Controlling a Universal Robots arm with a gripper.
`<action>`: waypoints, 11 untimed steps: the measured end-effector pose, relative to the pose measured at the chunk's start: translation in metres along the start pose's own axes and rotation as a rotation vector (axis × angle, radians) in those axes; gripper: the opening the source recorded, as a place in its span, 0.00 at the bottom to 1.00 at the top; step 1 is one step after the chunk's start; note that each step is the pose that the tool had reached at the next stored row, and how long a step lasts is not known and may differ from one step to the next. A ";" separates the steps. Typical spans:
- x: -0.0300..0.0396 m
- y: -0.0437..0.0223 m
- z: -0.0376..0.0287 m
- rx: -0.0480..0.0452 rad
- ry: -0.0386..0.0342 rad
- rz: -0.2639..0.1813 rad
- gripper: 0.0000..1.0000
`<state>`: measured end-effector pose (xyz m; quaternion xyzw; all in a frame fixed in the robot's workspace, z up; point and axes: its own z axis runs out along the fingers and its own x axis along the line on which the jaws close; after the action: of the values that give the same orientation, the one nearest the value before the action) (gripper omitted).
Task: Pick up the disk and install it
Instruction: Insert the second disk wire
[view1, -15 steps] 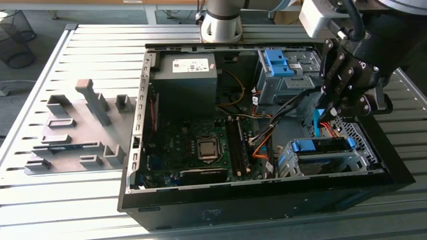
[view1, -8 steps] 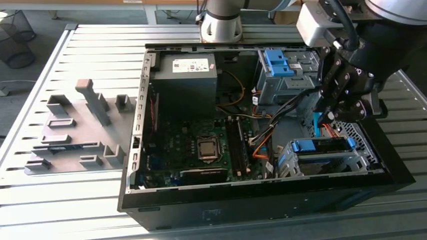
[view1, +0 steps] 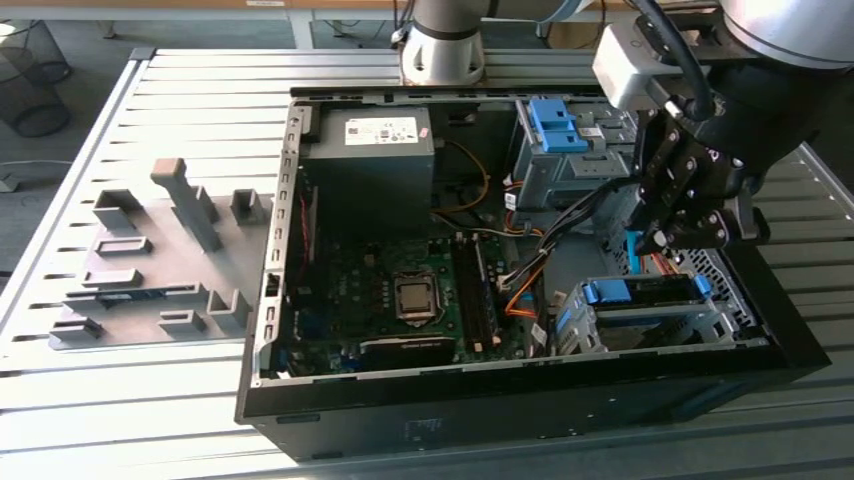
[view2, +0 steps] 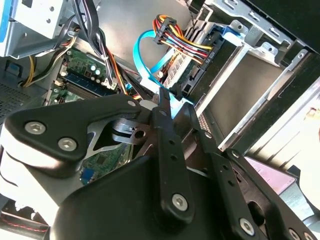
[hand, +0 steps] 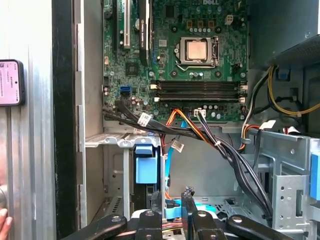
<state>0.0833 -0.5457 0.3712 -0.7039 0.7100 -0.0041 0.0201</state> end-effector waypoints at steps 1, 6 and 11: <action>0.0000 -0.0001 0.0000 0.0000 -0.0008 -0.001 0.30; -0.0001 -0.0008 0.0002 -0.0002 -0.0044 -0.007 0.15; -0.0006 -0.0011 -0.0046 -0.0049 -0.0075 -0.007 0.15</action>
<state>0.0843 -0.5452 0.3759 -0.7064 0.7075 0.0002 0.0211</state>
